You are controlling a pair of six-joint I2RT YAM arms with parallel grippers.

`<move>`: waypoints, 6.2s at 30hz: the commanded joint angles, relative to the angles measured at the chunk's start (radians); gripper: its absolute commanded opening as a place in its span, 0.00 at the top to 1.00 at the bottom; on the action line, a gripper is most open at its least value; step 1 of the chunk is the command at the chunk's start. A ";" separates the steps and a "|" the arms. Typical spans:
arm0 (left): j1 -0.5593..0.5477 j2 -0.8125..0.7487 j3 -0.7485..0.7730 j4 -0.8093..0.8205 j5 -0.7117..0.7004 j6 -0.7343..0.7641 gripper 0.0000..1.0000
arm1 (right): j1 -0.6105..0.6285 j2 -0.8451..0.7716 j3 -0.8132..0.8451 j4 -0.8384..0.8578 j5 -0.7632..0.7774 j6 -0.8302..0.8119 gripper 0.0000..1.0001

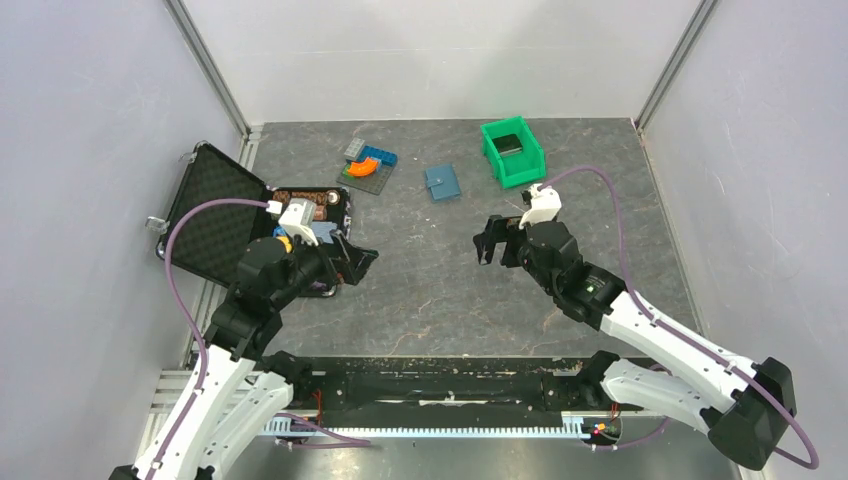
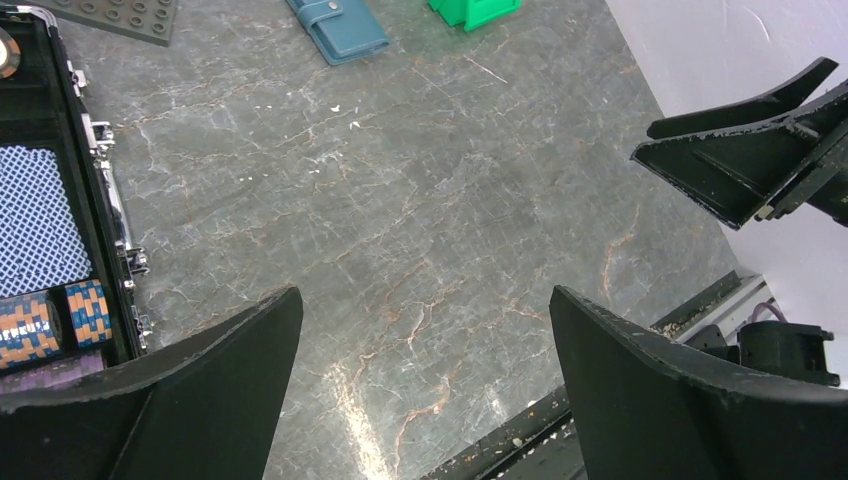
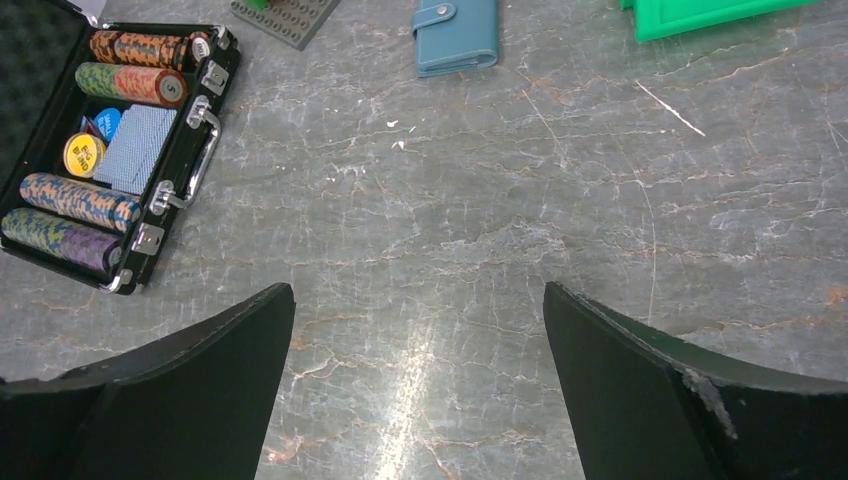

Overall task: Take the credit cards out of the card holder
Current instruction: Open the card holder at the center of the board.

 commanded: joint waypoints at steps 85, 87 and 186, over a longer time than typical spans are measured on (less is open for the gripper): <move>-0.027 -0.068 -0.043 -0.073 -0.028 -0.038 0.00 | -0.258 0.873 0.271 0.258 -0.531 -0.301 1.00; -0.026 -0.059 -0.043 -0.075 -0.031 -0.038 0.00 | -0.240 0.755 0.135 0.254 -0.525 -0.293 1.00; -0.582 0.884 0.101 0.318 -0.038 -0.269 0.38 | 0.198 -0.180 -0.521 0.404 -0.184 0.423 1.00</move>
